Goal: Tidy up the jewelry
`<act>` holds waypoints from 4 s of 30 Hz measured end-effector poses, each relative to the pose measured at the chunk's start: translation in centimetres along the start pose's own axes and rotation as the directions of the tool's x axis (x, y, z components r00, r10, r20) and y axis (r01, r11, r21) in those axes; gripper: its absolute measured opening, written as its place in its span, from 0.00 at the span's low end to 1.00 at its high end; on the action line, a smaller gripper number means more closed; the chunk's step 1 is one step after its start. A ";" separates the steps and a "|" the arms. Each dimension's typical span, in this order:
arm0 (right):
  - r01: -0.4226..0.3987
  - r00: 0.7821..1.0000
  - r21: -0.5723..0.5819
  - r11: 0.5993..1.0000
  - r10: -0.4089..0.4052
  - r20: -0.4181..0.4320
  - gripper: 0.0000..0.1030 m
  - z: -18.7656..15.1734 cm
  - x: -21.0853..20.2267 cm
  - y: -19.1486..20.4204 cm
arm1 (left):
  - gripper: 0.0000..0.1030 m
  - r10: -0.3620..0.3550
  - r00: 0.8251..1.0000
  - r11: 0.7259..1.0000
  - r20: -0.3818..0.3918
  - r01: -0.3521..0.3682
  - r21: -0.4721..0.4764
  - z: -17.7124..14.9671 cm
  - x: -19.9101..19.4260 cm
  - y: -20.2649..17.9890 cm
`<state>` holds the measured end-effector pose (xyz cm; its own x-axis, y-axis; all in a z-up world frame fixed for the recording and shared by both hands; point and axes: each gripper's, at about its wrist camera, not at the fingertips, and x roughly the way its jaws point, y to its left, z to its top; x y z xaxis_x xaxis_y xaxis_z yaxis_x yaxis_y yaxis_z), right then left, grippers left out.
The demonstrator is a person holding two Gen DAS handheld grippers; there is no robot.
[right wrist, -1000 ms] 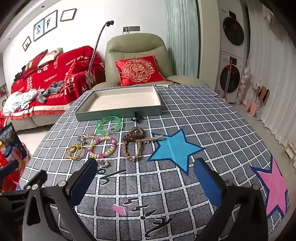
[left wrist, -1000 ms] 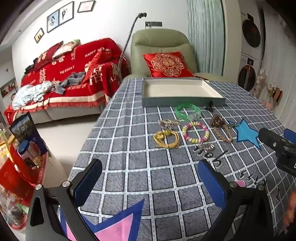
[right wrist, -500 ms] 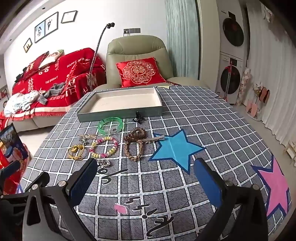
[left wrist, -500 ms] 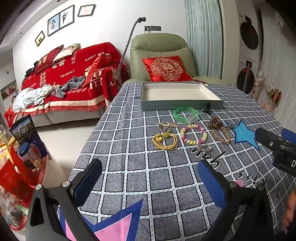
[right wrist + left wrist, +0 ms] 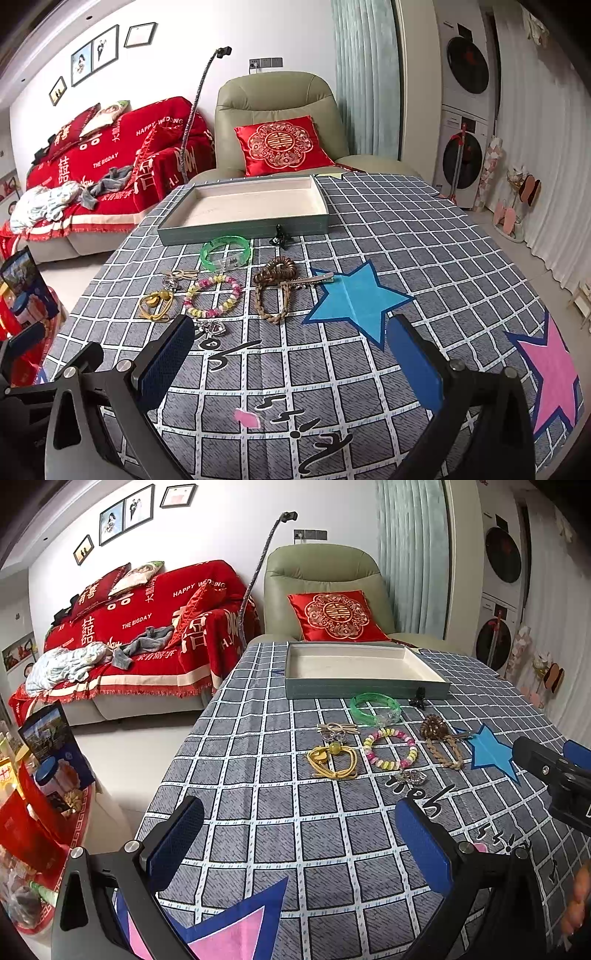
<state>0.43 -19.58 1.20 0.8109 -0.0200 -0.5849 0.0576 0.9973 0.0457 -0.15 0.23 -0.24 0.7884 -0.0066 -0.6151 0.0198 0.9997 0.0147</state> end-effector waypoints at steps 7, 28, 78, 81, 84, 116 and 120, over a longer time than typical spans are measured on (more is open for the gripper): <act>-0.008 1.000 0.008 1.000 0.008 0.003 1.00 0.0 0.0 0.0 | 1.00 0.000 1.000 1.000 0.002 0.000 0.011 0.0 0.1 -0.2; -0.017 1.000 0.009 1.000 0.017 0.004 1.00 0.2 0.2 -0.1 | 1.00 0.005 1.000 1.000 -0.005 -0.005 0.006 0.0 0.3 -0.3; -0.024 1.000 0.011 1.000 0.024 0.006 1.00 0.0 0.1 0.1 | 1.00 0.010 1.000 1.000 -0.014 -0.010 0.007 -0.1 0.3 -0.3; -0.024 1.000 0.013 1.000 0.024 0.005 1.00 -0.1 0.0 0.1 | 1.00 0.010 1.000 1.000 -0.015 -0.010 0.007 -0.2 0.2 -0.3; -0.023 1.000 0.010 1.000 0.023 0.006 1.00 -0.1 0.0 0.1 | 1.00 0.010 1.000 1.000 -0.014 -0.010 0.007 -0.3 0.2 -0.3; -0.028 1.000 0.022 0.999 0.028 -0.005 1.00 -0.3 0.0 0.3 | 1.00 0.002 1.000 1.000 -0.029 -0.002 0.010 0.0 0.6 -0.5; -0.027 1.000 0.026 0.999 0.028 -0.015 1.00 -0.3 0.4 0.2 | 1.00 -0.003 0.999 1.000 -0.039 0.003 0.011 0.2 0.9 -0.5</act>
<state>0.59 -19.40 0.75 0.8031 0.0086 -0.5958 0.0508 0.9953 0.0828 0.67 -0.26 -0.71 0.7635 -0.0084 -0.6457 0.0290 0.9994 0.0213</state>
